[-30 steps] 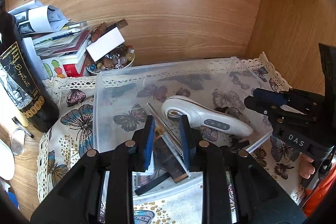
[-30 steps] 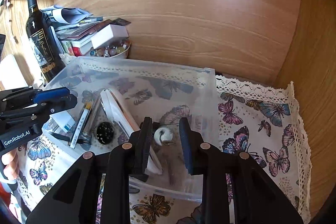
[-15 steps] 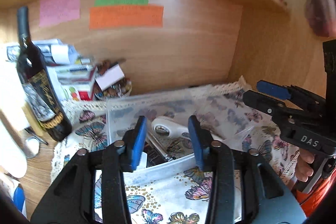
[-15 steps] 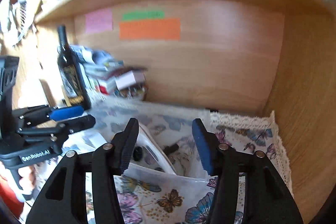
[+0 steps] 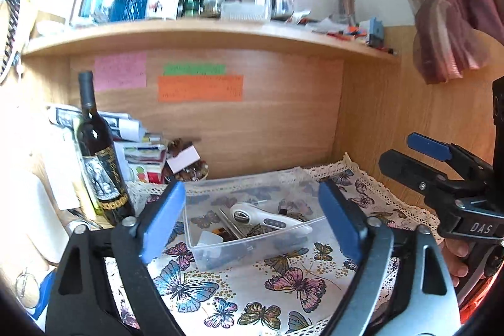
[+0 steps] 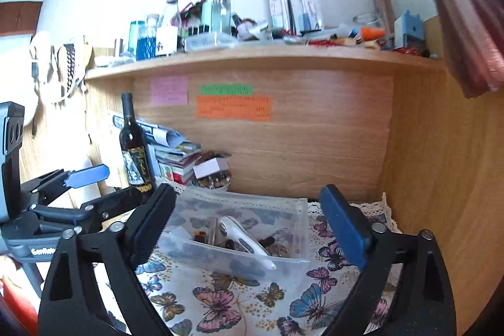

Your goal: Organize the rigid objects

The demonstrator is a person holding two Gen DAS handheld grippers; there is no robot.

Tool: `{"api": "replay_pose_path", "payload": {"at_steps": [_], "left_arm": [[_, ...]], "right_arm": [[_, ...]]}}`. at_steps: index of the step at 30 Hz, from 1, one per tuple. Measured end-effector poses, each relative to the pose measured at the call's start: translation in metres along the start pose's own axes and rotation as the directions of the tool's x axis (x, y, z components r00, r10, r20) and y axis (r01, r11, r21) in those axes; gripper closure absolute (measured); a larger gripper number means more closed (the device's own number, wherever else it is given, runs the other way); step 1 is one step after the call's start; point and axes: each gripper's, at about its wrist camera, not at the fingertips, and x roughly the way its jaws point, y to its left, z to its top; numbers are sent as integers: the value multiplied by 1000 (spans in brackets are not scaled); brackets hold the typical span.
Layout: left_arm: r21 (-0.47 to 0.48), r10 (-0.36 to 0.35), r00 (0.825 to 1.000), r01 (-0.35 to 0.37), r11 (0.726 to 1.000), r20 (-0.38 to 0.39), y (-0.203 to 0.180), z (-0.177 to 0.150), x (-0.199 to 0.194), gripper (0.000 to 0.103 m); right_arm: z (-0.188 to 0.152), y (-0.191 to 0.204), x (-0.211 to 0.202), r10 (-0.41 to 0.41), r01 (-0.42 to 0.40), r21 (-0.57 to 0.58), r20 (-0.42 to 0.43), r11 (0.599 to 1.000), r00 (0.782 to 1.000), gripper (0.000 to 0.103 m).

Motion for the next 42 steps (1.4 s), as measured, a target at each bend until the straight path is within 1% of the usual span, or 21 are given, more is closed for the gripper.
{"api": "replay_pose_path", "payload": {"at_steps": [1, 4, 13, 25, 42], "left_arm": [[3, 5, 1000, -5, 1000, 11, -2, 0, -6, 11], [-1, 12, 999, -12, 1000, 39, -5, -1, -18, 5], [-3, 23, 997, -23, 1000, 67, -10, -6, -39, 2], [-5, 30, 997, -29, 1000, 68, -14, -8, -43, 2], [-4, 10, 998, -10, 1000, 57, -14, -7, -34, 1]], "right_arm": [[-1, 0, -6, -7, 7, 6, 14, 1000, 1000, 1], [-2, 3, -17, -6, 6, 16, 30, 1000, 1000, 0], [-8, 5, -33, 0, -1, 37, 32, 999, 999, 0], [-10, 0, -35, 1, -2, 55, 34, 998, 999, 0], [-11, -2, -32, 6, -7, 66, 23, 998, 1000, 0]]}}
